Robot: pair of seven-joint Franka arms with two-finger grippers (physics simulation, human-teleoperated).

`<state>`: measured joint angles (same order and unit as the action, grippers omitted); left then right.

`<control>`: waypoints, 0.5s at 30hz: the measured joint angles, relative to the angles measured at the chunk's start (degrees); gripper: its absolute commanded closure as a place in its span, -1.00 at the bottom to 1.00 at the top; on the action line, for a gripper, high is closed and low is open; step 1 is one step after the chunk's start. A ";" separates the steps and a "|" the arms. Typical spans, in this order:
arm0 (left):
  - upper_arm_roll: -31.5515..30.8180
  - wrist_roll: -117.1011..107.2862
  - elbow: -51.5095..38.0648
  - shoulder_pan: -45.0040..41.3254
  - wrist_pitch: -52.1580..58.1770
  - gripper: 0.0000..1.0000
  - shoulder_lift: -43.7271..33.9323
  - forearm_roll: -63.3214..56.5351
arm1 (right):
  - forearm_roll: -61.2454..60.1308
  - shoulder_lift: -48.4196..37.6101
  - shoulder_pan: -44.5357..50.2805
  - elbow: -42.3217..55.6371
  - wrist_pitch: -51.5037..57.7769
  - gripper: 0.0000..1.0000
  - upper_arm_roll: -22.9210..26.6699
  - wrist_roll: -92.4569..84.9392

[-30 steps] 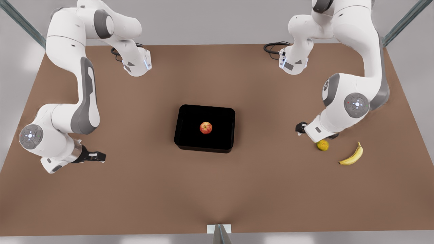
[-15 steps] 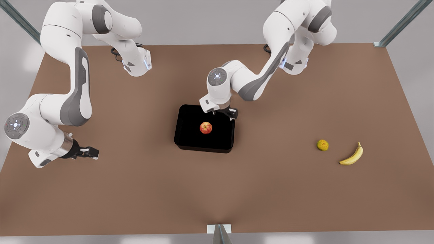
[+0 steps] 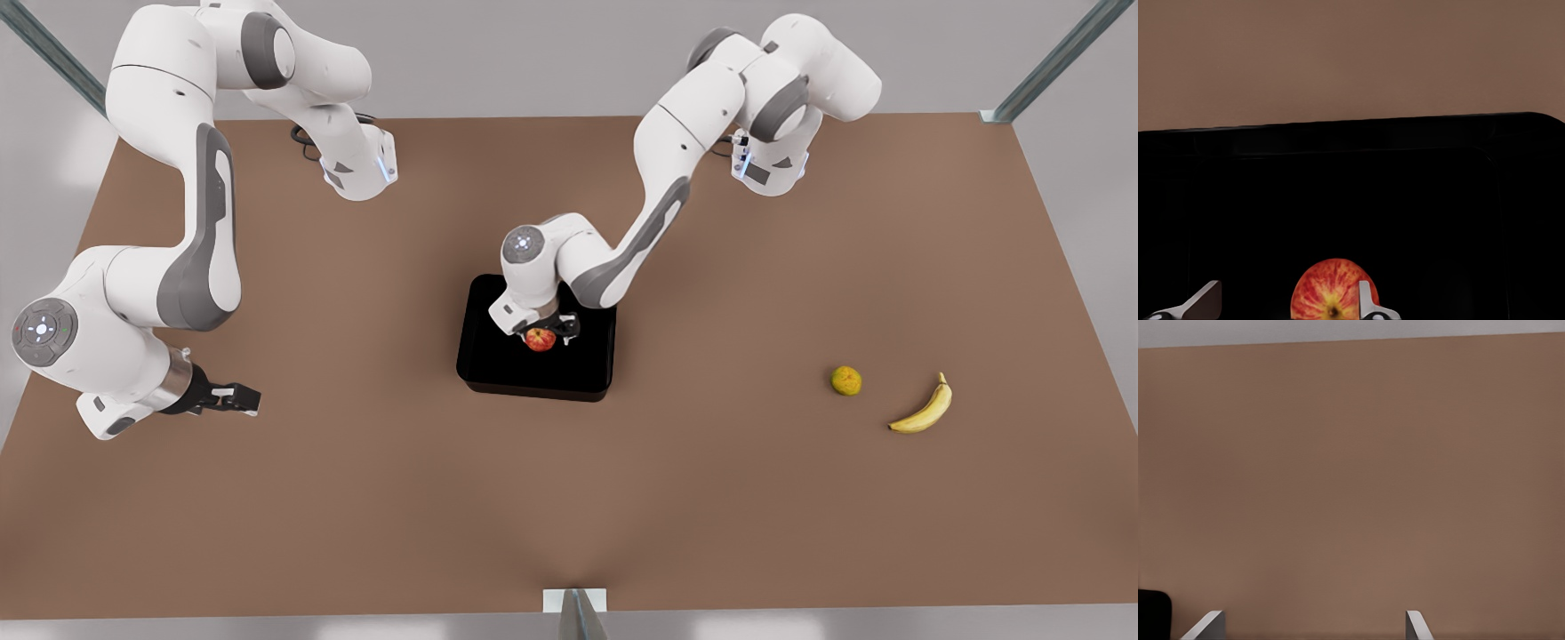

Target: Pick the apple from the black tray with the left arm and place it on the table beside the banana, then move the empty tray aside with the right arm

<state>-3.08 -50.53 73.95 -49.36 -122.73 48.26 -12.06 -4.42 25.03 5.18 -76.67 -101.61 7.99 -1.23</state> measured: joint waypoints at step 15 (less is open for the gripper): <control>0.00 -12.56 5.35 -2.61 -7.09 -1.00 0.42 -4.98 | 0.07 0.09 0.06 0.00 0.07 -1.00 0.00 0.03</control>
<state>-3.08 -63.09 79.29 -51.97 -129.82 48.69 -17.04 -4.35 25.12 5.24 -76.67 -101.54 7.99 -1.19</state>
